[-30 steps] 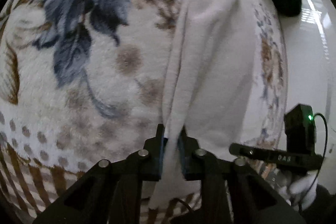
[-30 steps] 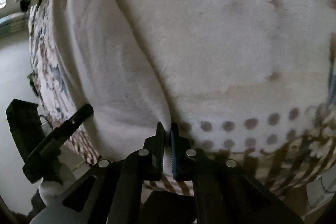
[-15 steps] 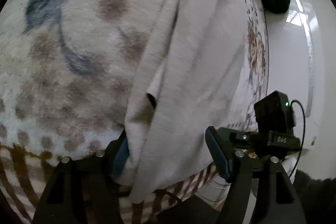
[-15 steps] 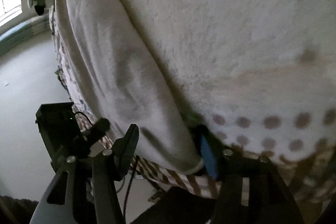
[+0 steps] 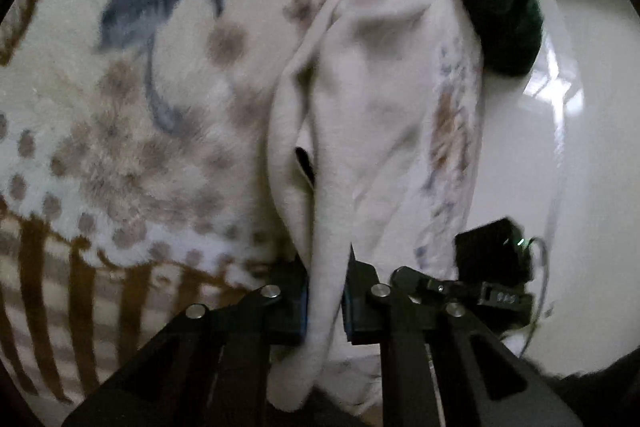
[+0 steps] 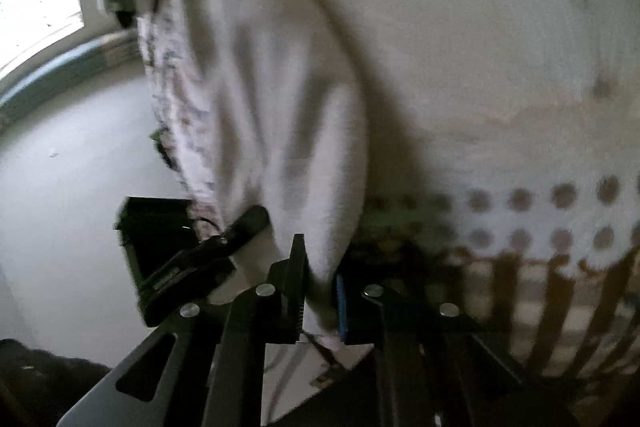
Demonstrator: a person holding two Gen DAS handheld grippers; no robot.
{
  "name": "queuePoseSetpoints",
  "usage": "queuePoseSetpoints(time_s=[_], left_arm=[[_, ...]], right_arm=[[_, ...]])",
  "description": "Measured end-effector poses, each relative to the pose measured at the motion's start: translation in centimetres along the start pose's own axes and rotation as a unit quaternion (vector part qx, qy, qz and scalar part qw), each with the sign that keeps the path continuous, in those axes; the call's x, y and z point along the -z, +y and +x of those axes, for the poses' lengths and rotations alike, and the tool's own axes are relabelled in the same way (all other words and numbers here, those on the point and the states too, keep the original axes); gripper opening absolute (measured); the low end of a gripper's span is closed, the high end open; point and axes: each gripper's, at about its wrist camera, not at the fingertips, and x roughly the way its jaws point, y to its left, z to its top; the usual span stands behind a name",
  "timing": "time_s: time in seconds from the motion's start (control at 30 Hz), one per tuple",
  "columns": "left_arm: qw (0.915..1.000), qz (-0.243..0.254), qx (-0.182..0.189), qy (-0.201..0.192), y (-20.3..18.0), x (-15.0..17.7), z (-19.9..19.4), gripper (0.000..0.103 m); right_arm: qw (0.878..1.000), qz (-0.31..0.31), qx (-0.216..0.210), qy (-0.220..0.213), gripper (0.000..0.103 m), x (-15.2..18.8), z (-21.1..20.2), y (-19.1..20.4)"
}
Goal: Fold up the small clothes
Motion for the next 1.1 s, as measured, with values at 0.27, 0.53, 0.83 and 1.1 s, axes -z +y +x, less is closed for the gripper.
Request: queuePoseSetpoints(time_s=[0.27, 0.53, 0.83, 1.1], left_arm=[[0.9918, 0.008, 0.101, -0.078, -6.7, -7.8, -4.5, 0.010], [0.9875, 0.034, 0.108, -0.110, -11.9, -21.8, -2.0, 0.010], [0.9858, -0.040, 0.116, -0.115, -10.5, -34.0, 1.1, 0.060], [0.9923, 0.078, 0.002, -0.097, -13.0, -33.3, 1.9, 0.060]], right_arm=[[0.994, -0.049, -0.071, -0.065, 0.012, -3.3, -6.1, 8.2], [0.983, -0.063, -0.079, -0.154, 0.012, -14.7, -8.1, 15.1], [0.975, -0.023, -0.082, -0.207, 0.045, -31.2, -7.1, 17.6], [0.977, -0.034, 0.002, -0.211, 0.065, -30.8, -9.7, 16.3]])
